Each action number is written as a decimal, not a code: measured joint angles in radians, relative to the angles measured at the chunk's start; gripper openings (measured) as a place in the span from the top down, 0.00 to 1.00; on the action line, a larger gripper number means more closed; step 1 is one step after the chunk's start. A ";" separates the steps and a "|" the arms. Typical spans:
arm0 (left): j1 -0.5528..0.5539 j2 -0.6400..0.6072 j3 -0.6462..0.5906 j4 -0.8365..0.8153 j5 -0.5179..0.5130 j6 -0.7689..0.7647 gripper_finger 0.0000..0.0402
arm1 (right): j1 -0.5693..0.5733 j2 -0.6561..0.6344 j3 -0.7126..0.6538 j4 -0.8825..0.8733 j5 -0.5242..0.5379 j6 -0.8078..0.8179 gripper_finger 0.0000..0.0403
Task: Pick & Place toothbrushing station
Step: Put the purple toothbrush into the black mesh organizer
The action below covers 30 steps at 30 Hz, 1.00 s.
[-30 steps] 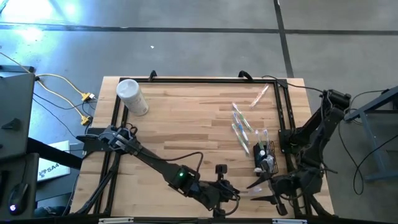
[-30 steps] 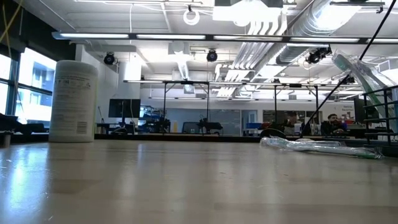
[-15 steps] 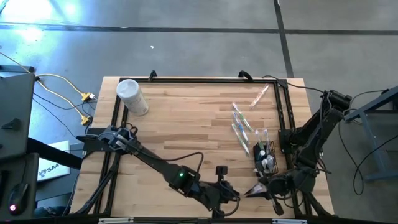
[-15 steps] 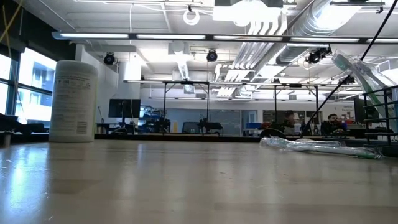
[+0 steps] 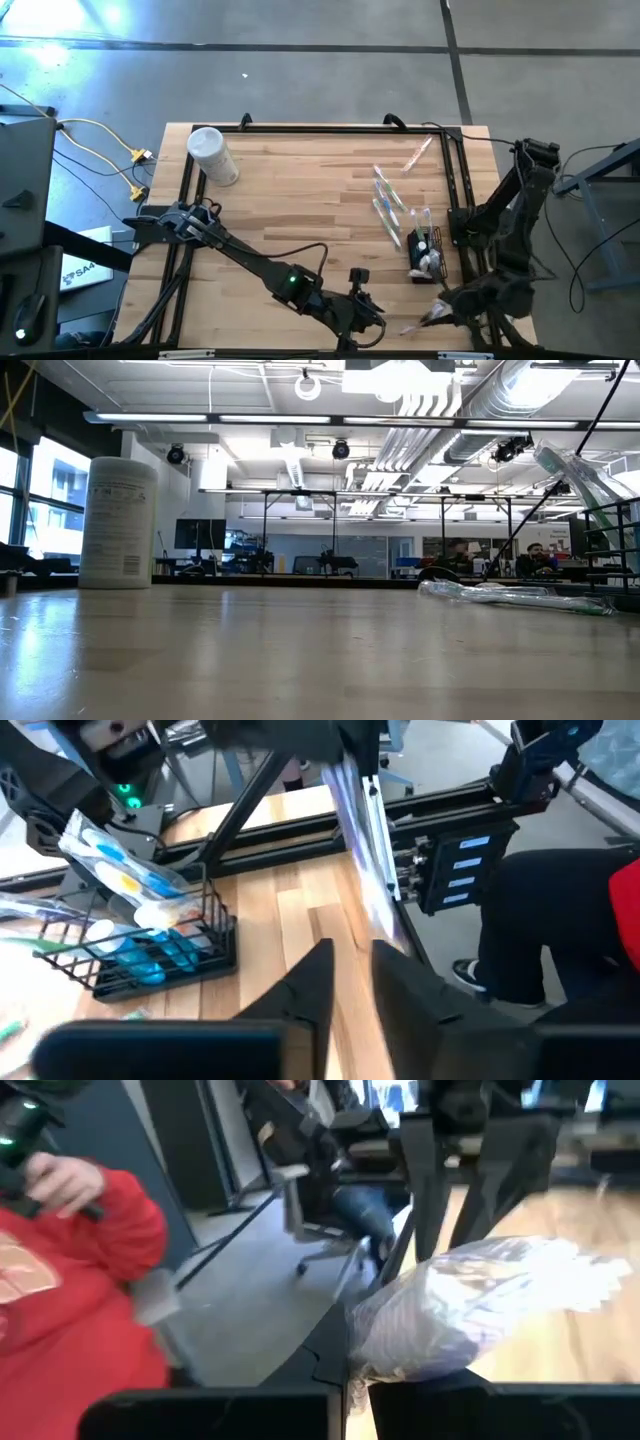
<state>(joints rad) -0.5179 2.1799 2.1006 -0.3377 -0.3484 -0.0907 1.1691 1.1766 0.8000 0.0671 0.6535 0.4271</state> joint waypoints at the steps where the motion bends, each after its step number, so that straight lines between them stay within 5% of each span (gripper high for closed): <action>1: 0.000 0.004 0.000 0.000 0.002 -0.007 0.80 | 0.020 -0.013 0.010 -0.048 0.001 0.037 0.98; 11: 0.001 0.013 0.000 -0.002 0.002 -0.048 0.54 | 0.196 -0.048 0.299 -0.854 0.223 0.498 0.98; 18: 0.001 0.012 0.000 -0.007 0.002 -0.050 0.51 | 0.155 -0.039 0.334 -1.319 0.091 0.944 0.98; 24: 0.001 0.012 0.000 -0.021 0.001 -0.056 0.51 | 0.084 -0.027 0.334 -1.415 -0.048 1.024 0.98; 30: 0.001 0.012 0.000 -0.025 0.000 -0.056 0.51 | 0.043 -0.026 0.371 -1.454 -0.058 0.988 0.98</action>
<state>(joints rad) -0.5167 2.1921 2.1002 -0.3622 -0.3481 -0.1467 1.2116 1.1507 1.1710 -1.3865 0.5952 1.4156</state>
